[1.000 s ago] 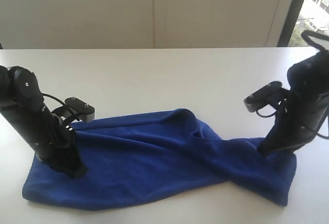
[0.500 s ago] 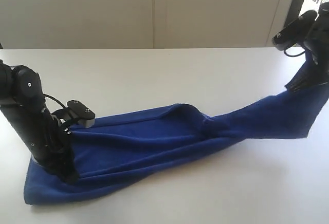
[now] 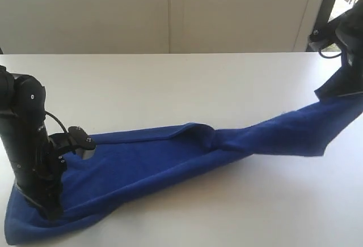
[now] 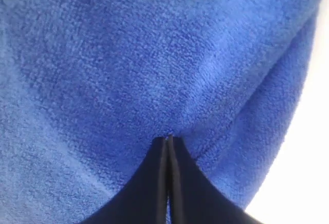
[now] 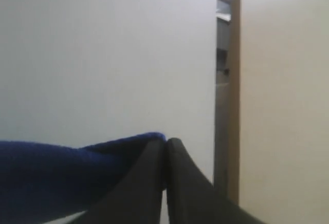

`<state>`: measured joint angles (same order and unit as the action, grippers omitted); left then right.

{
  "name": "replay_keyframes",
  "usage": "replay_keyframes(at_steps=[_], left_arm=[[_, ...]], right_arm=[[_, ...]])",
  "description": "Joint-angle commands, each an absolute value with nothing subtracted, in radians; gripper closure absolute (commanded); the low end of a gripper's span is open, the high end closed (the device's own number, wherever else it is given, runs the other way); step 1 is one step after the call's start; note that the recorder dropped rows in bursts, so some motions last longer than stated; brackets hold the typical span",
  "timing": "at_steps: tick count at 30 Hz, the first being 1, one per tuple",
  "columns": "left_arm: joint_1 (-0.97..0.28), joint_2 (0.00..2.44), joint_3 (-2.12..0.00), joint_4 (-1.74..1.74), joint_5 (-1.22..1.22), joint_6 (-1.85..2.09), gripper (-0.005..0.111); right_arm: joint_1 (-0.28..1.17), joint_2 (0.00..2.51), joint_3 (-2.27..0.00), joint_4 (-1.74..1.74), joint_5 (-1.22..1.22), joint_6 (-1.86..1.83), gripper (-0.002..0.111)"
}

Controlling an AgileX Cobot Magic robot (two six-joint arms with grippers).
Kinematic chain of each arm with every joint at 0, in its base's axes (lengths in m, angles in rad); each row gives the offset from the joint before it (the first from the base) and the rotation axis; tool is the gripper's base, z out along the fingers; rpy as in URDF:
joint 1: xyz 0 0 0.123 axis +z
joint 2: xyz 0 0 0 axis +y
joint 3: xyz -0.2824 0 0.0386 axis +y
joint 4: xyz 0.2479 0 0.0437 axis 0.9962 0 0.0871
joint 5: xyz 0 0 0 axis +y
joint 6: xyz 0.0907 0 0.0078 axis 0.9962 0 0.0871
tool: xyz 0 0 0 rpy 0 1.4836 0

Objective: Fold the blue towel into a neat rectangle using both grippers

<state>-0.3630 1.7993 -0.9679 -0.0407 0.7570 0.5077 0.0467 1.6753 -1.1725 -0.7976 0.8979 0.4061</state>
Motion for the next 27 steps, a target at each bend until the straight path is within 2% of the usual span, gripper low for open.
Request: replay_keyframes(at_steps=[1,3,8,10,13,20,24,25,27], left_arm=[[-0.362,1.827,-0.938,-0.031,0.837,0.477,0.107],[-0.362,1.827,-0.938,-0.053,0.847,0.468,0.107],[-0.362,1.827,-0.938,-0.056,0.871,0.468,0.107],[-0.362,1.827,-0.938,-0.056,0.867,0.468,0.107],[-0.362,1.827,-0.938,-0.060,0.859,0.468,0.107],[-0.362,1.827,-0.938,-0.064,0.779,0.470,0.107],[-0.362,1.827,-0.938,-0.091,0.781,0.468,0.107],[-0.362,1.827,-0.938,-0.098,0.781,0.468,0.107],[-0.362,1.827,-0.938,-0.104,0.779,0.468,0.107]], right_arm=[[0.037,1.668,-1.128,-0.691,0.930,0.314,0.106],[0.037,1.668,-1.104,-0.687,0.953,0.314,0.098],[0.037,1.665,-1.084,-0.689,1.027,0.316,0.058],[0.037,1.651,-1.080,-0.682,1.034,0.316,0.048],[0.039,1.594,-1.078,-0.655,0.994,0.316,0.047],[0.039,1.394,-1.078,-0.598,0.719,0.245,0.047],[0.029,1.371,-1.099,-0.719,0.663,0.360,0.050],[0.027,1.376,-1.099,-0.673,0.653,0.332,0.050],[0.027,1.408,-1.092,-0.386,0.630,0.048,0.051]])
